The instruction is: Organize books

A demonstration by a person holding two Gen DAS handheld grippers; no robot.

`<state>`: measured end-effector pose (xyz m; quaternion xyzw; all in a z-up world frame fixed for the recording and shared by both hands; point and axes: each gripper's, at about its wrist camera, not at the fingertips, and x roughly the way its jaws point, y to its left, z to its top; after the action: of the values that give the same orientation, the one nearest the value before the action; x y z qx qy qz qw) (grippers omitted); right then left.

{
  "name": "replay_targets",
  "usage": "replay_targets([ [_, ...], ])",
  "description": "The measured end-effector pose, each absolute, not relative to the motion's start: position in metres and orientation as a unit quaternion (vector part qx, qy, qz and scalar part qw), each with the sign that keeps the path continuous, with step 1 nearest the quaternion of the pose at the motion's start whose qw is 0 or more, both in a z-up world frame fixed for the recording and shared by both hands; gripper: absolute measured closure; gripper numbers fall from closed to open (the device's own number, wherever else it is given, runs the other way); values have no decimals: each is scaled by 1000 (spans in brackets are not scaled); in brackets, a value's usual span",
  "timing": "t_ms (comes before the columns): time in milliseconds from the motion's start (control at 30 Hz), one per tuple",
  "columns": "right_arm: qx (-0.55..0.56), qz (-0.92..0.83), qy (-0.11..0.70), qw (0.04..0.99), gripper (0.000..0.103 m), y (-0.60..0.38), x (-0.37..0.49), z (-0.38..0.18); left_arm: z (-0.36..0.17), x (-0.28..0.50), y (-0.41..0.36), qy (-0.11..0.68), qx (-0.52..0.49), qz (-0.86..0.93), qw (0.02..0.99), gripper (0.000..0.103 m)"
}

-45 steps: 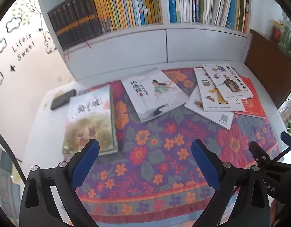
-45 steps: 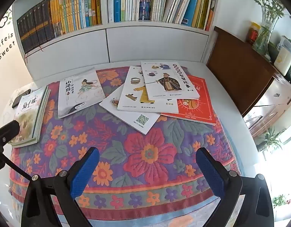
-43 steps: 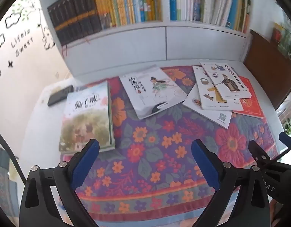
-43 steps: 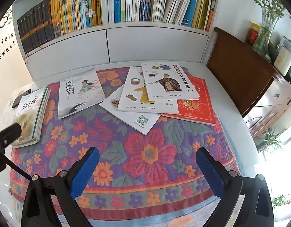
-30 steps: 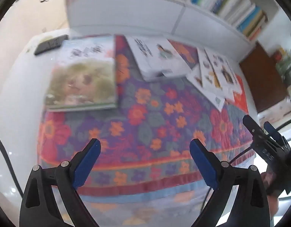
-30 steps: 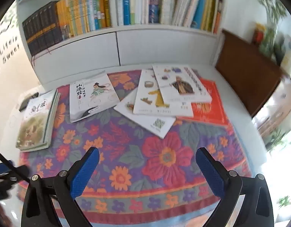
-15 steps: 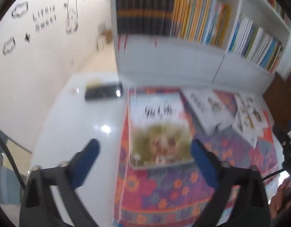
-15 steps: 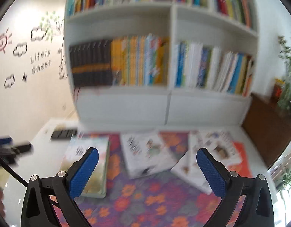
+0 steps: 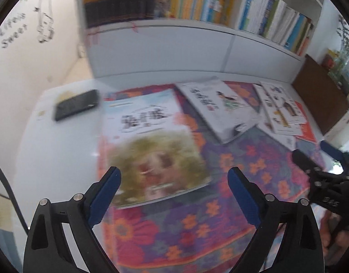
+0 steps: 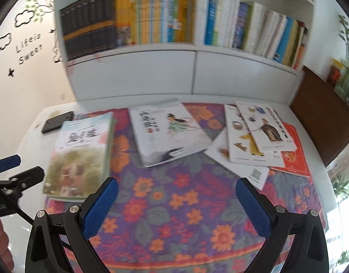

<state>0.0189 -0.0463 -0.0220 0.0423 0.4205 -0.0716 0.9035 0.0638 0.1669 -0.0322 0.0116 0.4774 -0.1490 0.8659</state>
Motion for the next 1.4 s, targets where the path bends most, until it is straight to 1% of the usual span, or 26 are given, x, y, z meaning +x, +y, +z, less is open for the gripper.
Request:
replay_targets([
  [167, 75, -46, 427, 900, 0, -92, 39, -32, -38, 93, 123, 492, -38, -212, 844, 7],
  [300, 69, -27, 435, 897, 0, -119, 67, -42, -41, 117, 93, 487, -58, -184, 852, 7],
  [467, 51, -9, 460, 886, 1, -149, 109, -67, -58, 145, 56, 470, -71, -136, 869, 8],
  [533, 43, 9, 471, 881, 5, -157, 129, -79, -68, 156, 45, 469, -70, -107, 874, 8],
  [700, 24, 37, 496, 867, 22, -165, 177, -105, -101, 182, 27, 495, -57, -52, 865, 8],
  [733, 27, 49, 500, 864, 24, -166, 189, -111, -109, 187, 24, 501, -52, -43, 863, 12],
  [767, 33, 55, 502, 863, 29, -167, 196, -115, -116, 191, 21, 508, -45, -33, 860, 26],
  [833, 59, 75, 516, 851, 31, -168, 217, -125, -130, 200, 19, 522, -48, -24, 851, 39],
  [933, 65, 88, 529, 842, 32, -166, 243, -138, -147, 211, 23, 543, -68, -17, 837, 39],
  [967, 62, 90, 530, 841, 34, -164, 249, -142, -153, 213, 24, 548, -69, -15, 833, 39],
  [1000, 58, 91, 532, 840, 40, -163, 253, -145, -157, 214, 25, 553, -70, -13, 830, 37],
  [1033, 55, 90, 537, 837, 45, -161, 258, -151, -163, 216, 25, 563, -73, -12, 823, 37],
  [1067, 58, 90, 547, 830, 55, -160, 261, -158, -168, 216, 27, 569, -81, -12, 819, 33],
  [1133, 70, 95, 540, 833, 56, -160, 261, -159, -168, 215, 25, 563, -84, -17, 822, 31],
  [1200, 84, 123, 549, 823, 63, -155, 261, -160, -167, 214, 21, 565, -80, -30, 821, 31],
  [1233, 95, 137, 556, 815, 63, -152, 259, -160, -164, 212, 20, 565, -85, -46, 820, 28],
  [1267, 99, 143, 560, 810, 63, -150, 258, -161, -162, 210, 20, 565, -82, -45, 820, 29],
  [1400, 120, 148, 568, 800, 63, -152, 234, -158, -152, 191, 26, 574, -85, -64, 812, 29],
])
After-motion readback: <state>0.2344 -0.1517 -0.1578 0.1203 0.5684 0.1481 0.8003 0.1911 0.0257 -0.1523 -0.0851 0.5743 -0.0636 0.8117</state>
